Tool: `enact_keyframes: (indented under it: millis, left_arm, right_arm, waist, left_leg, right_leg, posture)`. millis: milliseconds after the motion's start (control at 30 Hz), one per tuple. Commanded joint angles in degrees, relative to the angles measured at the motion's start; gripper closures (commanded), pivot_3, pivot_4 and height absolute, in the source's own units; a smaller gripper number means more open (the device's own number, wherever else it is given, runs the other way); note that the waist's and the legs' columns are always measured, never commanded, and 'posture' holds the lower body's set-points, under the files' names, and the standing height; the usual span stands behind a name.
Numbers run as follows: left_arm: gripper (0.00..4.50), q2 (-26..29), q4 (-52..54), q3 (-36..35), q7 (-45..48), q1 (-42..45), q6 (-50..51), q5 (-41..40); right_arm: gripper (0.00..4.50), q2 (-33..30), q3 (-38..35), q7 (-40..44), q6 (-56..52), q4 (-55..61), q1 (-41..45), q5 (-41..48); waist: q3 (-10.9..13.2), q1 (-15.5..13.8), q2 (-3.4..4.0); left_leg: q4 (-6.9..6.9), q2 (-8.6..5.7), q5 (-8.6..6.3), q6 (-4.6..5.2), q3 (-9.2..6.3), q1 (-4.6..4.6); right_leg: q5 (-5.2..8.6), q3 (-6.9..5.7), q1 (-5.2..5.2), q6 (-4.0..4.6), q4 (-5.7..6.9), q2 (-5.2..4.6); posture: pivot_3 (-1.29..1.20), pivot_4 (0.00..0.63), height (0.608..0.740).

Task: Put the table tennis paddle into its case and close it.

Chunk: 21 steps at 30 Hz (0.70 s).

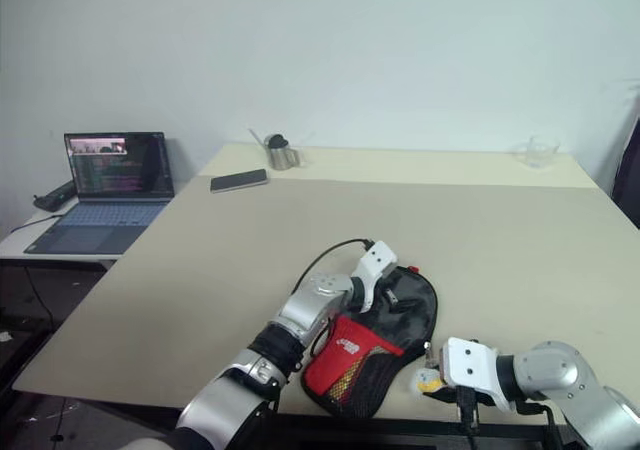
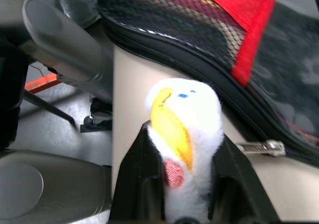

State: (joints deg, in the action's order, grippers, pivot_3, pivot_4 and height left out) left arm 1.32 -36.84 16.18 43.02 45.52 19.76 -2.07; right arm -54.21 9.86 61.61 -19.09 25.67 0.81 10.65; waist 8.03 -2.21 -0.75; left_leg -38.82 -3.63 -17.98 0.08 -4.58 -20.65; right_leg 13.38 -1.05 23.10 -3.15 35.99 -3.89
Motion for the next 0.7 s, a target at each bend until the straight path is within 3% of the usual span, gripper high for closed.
enact_keyframes:
  millis: [33,233,267,500,567,700]
  left_arm:
    - [0.0,2.1,-0.5,-1.1,1.4,-1.2,3.6,-0.4]
    - [0.0,3.2,3.0,-2.6,4.6,0.4,3.1,-2.8]
    - [0.0,3.5,4.1,-3.2,5.4,0.8,3.3,-3.7]
    - [0.0,12.9,17.8,-4.9,16.4,3.3,4.2,-8.1]
    - [0.0,16.7,21.2,-5.7,19.2,3.5,4.8,-9.4]
    - [0.0,24.1,27.3,-6.9,23.8,1.8,5.5,-11.3]
  right_arm:
    - [2.34,-0.3,-0.1,1.9,-1.9,-3.0,3.6,0.7]
    - [0.2,-1.7,-0.4,5.6,-0.7,-6.2,7.0,0.5]
    - [0.02,-2.0,-1.0,6.2,-0.8,-6.5,7.4,0.9]
    - [0.02,-2.8,-11.4,6.8,-10.4,-7.3,14.8,11.2]
    - [0.02,-0.7,-14.4,4.2,-14.2,-8.7,18.6,14.3]
    - [0.02,5.5,-13.4,-7.6,-20.7,-12.7,25.8,11.5]
  waist:
    - [0.0,0.5,0.0]
    - [0.3,0.9,-0.12]
    - [0.4,0.9,-0.12]
    - [1.5,1.1,-0.06]
    - [1.5,1.0,-0.07]
    - [1.5,1.2,-0.07]
  left_leg:
    - [0.0,0.0,0.0,0.0,0.0,-0.01]
    - [-0.02,-0.01,0.0,0.01,0.02,-0.08]
    - [-0.01,0.0,0.0,0.0,0.02,-0.1]
    - [-0.05,0.03,0.02,-0.03,0.05,-0.28]
    - [-0.03,0.03,0.02,-0.03,0.04,-0.33]
    - [0.01,0.03,0.0,-0.06,0.05,-0.34]
  right_leg:
    - [-0.12,0.0,0.02,0.2,0.01,0.0]
    - [-0.16,0.02,0.09,0.26,0.0,0.01]
    - [-0.16,0.02,0.12,0.26,0.01,0.02]
    - [-0.23,0.08,0.35,0.38,0.07,0.04]
    - [-0.24,0.07,0.4,0.39,0.03,0.03]
    - [-0.25,0.1,0.41,0.42,0.01,0.01]
  posture:
    - [0.0,0.15,0.74]
    - [0.0,0.15,0.74]
    - [0.0,0.15,0.74]
    - [0.0,0.15,0.74]
    - [0.0,0.15,0.74]
    - [0.0,0.15,0.74]
